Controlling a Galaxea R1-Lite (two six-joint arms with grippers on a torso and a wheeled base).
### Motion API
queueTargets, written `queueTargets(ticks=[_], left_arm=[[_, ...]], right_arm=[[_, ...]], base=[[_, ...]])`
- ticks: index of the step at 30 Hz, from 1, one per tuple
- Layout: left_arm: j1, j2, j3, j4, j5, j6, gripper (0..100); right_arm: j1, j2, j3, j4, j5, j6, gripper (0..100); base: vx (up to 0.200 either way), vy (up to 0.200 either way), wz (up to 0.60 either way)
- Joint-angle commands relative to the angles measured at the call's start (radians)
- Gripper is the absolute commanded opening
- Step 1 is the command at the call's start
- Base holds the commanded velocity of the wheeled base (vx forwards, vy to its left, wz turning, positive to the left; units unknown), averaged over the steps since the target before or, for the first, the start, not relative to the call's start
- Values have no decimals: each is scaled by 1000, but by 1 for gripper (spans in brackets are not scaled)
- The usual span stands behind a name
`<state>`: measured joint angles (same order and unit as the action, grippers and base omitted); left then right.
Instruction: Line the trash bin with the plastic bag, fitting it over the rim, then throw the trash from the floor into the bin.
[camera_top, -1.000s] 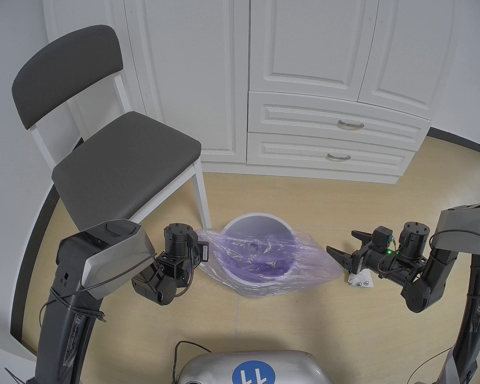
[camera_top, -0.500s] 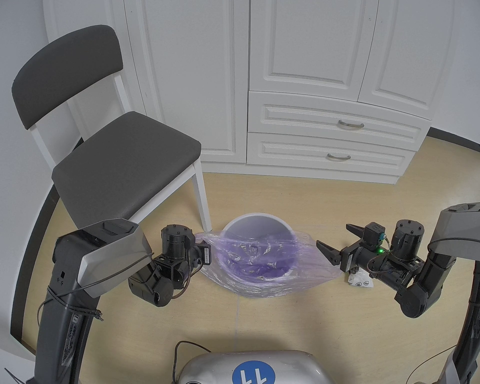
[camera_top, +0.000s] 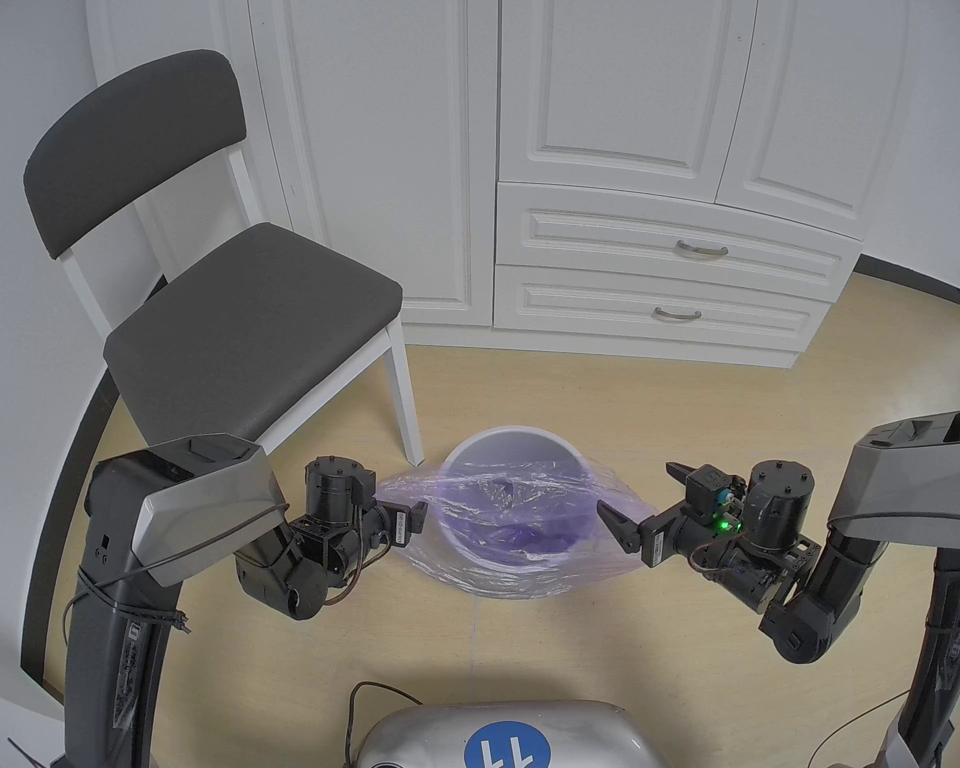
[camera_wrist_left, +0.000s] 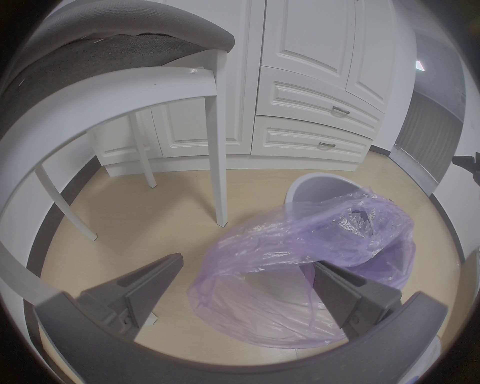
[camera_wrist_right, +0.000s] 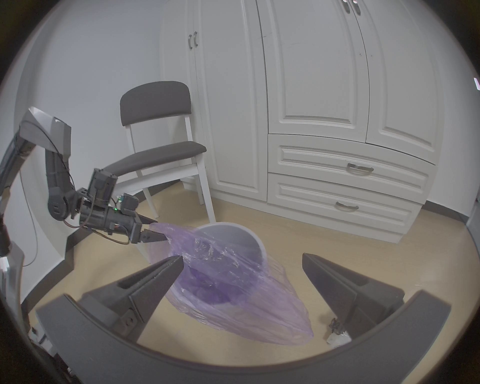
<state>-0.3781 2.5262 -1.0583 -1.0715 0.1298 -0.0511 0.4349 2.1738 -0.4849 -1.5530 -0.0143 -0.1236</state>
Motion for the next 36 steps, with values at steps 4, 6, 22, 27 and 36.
queueTargets(ticks=[4, 6, 22, 27, 36], left_arm=[[4, -29, 24, -2, -1, 7, 100], [1, -50, 55, -4, -21, 7, 100], [1, -121, 149, -39, -105, 34, 100], [2, -124, 161, -41, -105, 62, 100], [4, -119, 164, -53, -105, 66, 100]], right_arm=[[85, 57, -87, -18, -56, -64, 100], [85, 52, -167, 77, -59, -148, 100], [91, 78, -655, 841, -64, -456, 100], [91, 95, -695, 955, -64, -591, 100], [88, 179, -733, 978, -96, -645, 100]], base=[[0, 0, 0], [0, 0, 0], [0, 0, 0], [0, 0, 0], [0, 0, 0]])
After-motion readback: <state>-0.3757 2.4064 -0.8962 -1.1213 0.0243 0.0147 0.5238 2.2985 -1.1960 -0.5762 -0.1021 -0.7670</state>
